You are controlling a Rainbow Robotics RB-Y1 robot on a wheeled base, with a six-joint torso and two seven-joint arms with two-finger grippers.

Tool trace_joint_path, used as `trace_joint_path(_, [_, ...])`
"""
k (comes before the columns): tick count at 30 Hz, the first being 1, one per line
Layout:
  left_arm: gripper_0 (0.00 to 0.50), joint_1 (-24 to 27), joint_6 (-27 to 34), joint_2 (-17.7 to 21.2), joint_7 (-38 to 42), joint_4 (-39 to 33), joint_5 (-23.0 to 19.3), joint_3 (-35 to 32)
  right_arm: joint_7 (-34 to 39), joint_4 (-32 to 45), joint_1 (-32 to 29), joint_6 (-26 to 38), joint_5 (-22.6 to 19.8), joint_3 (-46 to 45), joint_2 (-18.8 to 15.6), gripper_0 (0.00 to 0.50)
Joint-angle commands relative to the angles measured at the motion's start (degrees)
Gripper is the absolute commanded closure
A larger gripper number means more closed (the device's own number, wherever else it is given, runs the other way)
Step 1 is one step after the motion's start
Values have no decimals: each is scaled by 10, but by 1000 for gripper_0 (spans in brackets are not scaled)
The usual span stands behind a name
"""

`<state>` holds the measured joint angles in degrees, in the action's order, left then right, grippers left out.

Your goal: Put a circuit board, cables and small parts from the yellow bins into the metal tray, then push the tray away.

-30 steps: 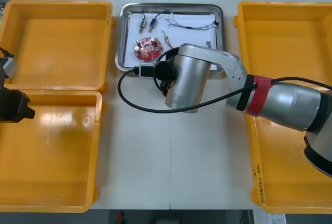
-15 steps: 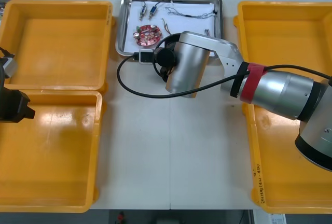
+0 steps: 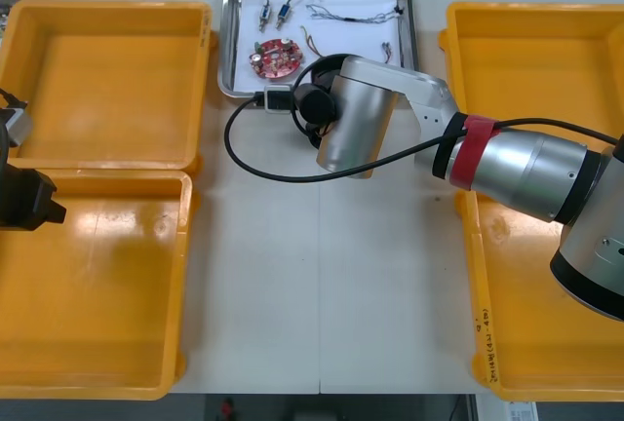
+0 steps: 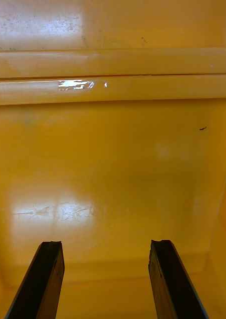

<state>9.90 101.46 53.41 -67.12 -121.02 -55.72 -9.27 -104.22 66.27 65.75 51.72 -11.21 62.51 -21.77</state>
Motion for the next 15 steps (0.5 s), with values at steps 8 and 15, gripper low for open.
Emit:
trace_joint_path(8, [0,-8,-6,26,-32,-16,5,-16,-22,63,27,51,-75,-56,8,0])
trace_joint_path(15, [0,-8,-6,26,-32,-16,5,-16,-17,166,-3,160,-101,-112,8,0])
